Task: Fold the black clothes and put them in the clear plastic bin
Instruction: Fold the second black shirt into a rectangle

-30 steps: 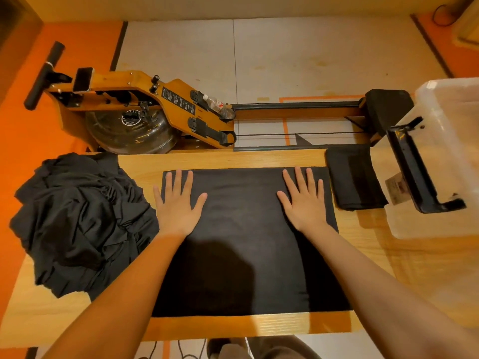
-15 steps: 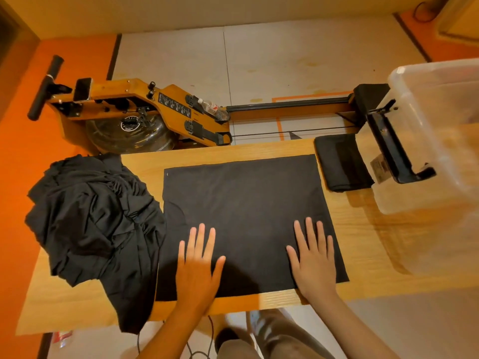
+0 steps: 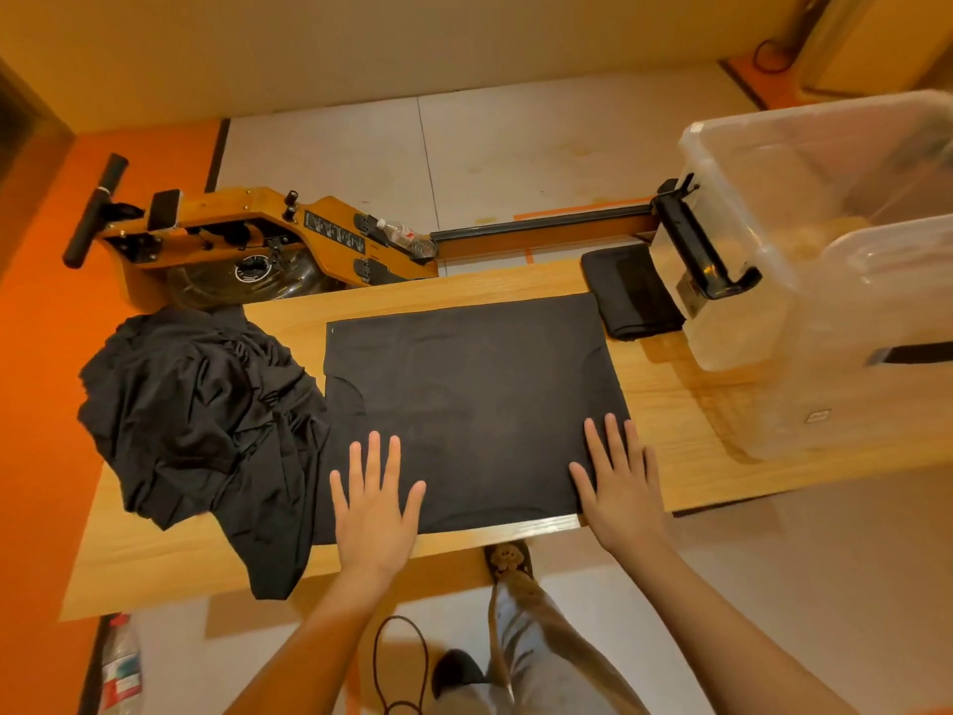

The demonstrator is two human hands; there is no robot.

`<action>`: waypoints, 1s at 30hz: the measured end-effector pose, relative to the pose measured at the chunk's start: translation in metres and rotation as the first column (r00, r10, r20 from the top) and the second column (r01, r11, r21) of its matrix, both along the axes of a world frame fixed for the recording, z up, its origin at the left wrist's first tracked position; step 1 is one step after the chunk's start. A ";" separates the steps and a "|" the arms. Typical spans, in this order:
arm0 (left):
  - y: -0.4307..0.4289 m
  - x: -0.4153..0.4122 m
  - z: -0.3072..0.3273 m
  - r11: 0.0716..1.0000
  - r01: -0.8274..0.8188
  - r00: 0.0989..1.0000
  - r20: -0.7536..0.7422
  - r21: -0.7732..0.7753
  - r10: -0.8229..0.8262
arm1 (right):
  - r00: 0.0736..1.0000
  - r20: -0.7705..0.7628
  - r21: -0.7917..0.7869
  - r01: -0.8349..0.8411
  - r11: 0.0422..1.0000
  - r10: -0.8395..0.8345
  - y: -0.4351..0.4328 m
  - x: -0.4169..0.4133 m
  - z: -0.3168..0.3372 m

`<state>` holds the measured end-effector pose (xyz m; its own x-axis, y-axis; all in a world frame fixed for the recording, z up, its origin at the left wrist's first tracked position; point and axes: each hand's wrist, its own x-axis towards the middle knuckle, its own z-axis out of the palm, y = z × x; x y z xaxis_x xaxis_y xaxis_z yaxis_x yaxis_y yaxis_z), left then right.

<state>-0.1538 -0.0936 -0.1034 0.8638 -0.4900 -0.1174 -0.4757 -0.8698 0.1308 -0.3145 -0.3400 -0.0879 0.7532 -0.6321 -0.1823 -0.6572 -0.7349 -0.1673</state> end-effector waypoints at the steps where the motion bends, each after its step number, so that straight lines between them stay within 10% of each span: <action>1: -0.003 0.001 0.001 1.000 -0.015 1.000 0.010 -0.021 0.015 | 1.000 0.014 0.014 -0.005 1.000 0.005 -0.002 0.002 0.004; 12: -0.055 -0.015 0.021 0.903 -0.367 0.930 -0.106 -0.222 0.351 | 0.954 0.058 0.002 -0.295 0.955 0.295 -0.026 0.082 0.042; 30: -0.066 0.022 -0.006 0.895 -0.445 0.894 -0.089 -0.039 0.440 | 0.702 -0.080 0.020 -0.709 0.705 0.708 -0.091 0.198 -0.002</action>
<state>-0.1321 -0.1598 -0.1098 0.9824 -0.0670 -0.1745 -0.0301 -0.9780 0.2063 -0.1162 -0.4306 -0.0897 0.9637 0.0801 -0.2546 0.0482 -0.9904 -0.1292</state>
